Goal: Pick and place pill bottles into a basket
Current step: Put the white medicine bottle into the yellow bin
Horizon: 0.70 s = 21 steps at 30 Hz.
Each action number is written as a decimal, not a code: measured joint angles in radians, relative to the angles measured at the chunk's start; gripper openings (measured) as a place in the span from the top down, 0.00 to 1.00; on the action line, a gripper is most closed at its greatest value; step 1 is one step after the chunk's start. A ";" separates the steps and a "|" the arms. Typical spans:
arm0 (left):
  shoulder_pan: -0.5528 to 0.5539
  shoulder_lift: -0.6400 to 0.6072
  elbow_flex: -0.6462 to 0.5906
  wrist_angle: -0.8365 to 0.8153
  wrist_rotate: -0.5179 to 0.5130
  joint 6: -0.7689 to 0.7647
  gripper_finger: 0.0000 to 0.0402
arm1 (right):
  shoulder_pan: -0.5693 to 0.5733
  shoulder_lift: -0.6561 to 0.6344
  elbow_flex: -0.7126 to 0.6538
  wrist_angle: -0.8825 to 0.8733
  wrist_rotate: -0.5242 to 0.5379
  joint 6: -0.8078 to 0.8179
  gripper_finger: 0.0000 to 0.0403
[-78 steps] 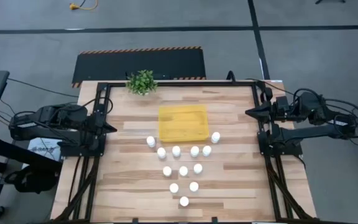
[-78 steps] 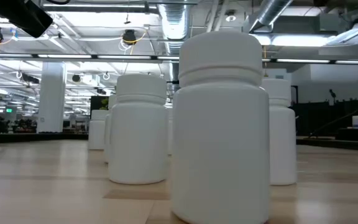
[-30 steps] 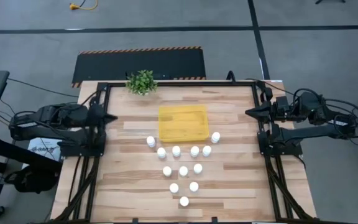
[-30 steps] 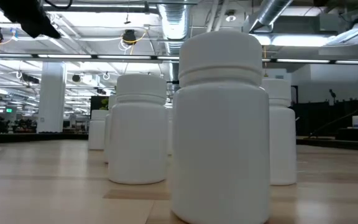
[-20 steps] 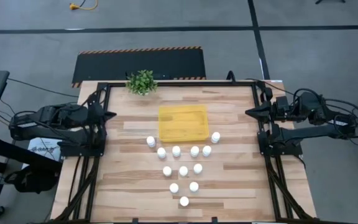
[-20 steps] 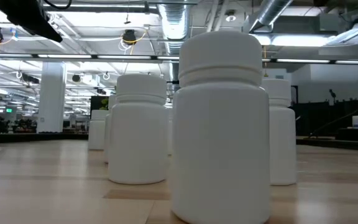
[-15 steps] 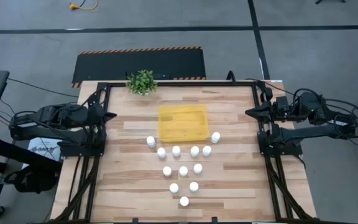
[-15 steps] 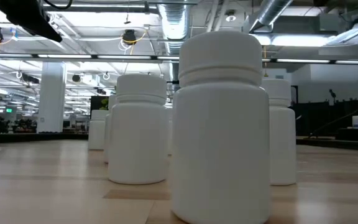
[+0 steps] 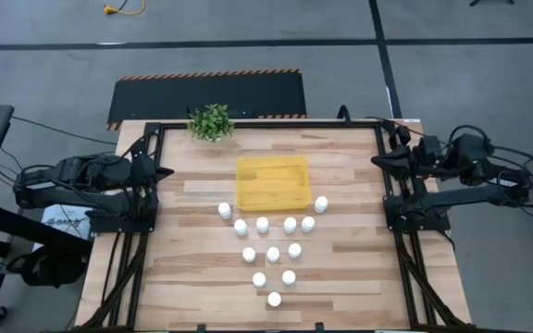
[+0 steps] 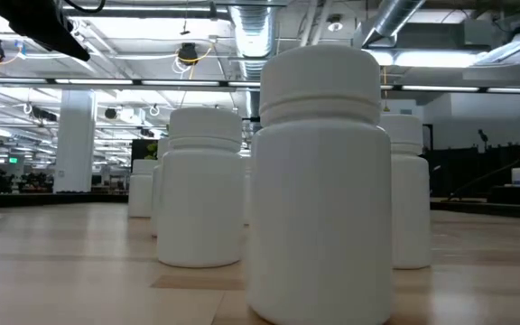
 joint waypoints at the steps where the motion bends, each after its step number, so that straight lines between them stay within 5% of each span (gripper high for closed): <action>1: 0.000 0.000 0.000 0.000 0.000 0.001 1.00 | 0.000 0.000 0.000 0.025 0.000 0.011 1.00; 7: 0.000 0.000 0.000 0.000 0.000 -0.006 1.00 | 0.002 0.029 0.001 0.173 0.000 0.167 1.00; 21: 0.000 0.000 0.000 0.000 0.000 0.013 1.00 | 0.002 0.243 0.000 0.472 0.001 0.175 1.00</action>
